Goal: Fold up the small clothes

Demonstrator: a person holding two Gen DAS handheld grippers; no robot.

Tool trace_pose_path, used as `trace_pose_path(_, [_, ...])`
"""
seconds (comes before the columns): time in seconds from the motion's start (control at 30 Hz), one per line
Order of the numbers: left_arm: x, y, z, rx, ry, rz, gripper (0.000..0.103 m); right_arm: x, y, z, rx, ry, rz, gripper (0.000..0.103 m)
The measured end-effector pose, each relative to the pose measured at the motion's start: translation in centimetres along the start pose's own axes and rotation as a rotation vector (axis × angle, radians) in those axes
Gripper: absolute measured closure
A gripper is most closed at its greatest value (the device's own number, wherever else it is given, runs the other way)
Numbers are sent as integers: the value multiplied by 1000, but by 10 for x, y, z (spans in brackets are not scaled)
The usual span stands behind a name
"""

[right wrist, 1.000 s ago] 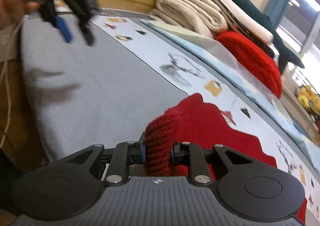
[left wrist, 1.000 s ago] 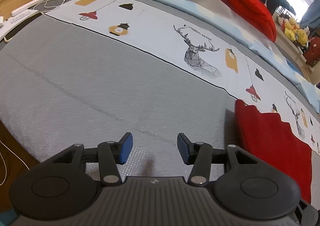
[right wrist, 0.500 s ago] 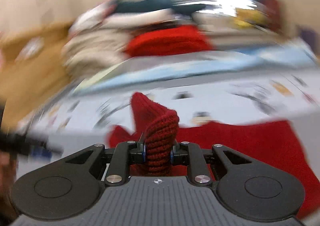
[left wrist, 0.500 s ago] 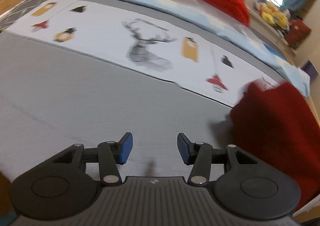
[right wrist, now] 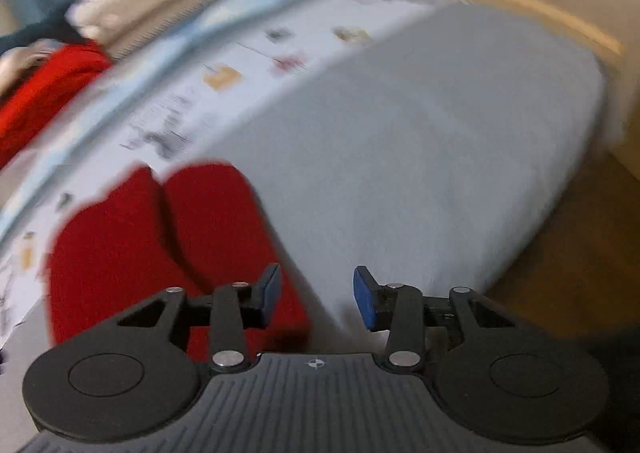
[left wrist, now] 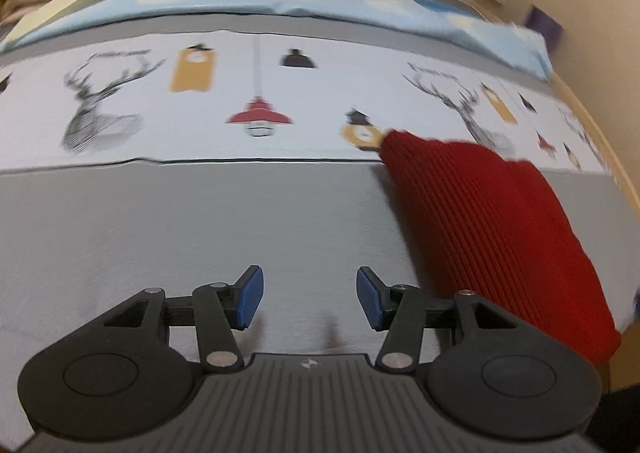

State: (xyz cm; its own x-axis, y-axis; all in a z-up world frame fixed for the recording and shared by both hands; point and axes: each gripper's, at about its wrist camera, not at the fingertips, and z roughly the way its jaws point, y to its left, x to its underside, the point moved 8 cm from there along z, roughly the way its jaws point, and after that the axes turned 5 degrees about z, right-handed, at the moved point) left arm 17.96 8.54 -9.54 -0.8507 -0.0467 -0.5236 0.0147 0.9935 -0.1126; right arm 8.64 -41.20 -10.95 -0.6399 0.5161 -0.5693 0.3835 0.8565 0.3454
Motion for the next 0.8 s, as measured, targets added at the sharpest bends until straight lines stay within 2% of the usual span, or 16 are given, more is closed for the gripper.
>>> trace_pose_path(0.07, [1,-12,7,10,9,33,45,-16,18,-4,-113,4,-35,57])
trace_pose_path(0.17, [5,-24,16,11,26,68,45,-40,53,3,-248,10,-169,51])
trace_pose_path(0.2, [6,-27,18,14,28,74,45,-45,67,13,-291,37,-218,44])
trace_pose_path(0.3, [8,-33,21,32,25,80,44,-52,102,56,-367,177,-309,36])
trace_pose_path(0.37, [10,-35,23,43,35,100,44,-47,109,83,-377,263,-303,36])
trace_pose_path(0.43, [11,-40,24,71,35,126,44,-42,115,109,-395,332,-230,36])
trace_pose_path(0.5, [11,-46,22,119,32,127,44,-28,119,127,-423,416,-158,41])
trace_pose_path(0.53, [9,-51,20,156,23,120,44,-24,122,129,-407,423,-163,47])
trace_pose_path(0.6, [5,-62,16,224,-5,111,43,-23,131,125,-433,398,-221,72])
trace_pose_path(0.63, [2,-69,14,262,-25,108,43,-24,132,121,-446,375,-248,81])
trace_pose_path(0.7, [-3,-85,10,324,-55,110,43,-42,131,102,-514,300,-227,84])
trace_pose_path(0.77, [-5,-106,7,393,-80,131,43,-69,132,75,-604,166,-201,85])
trace_pose_path(0.8, [-5,-118,6,426,-88,149,43,-76,130,62,-615,106,-225,85])
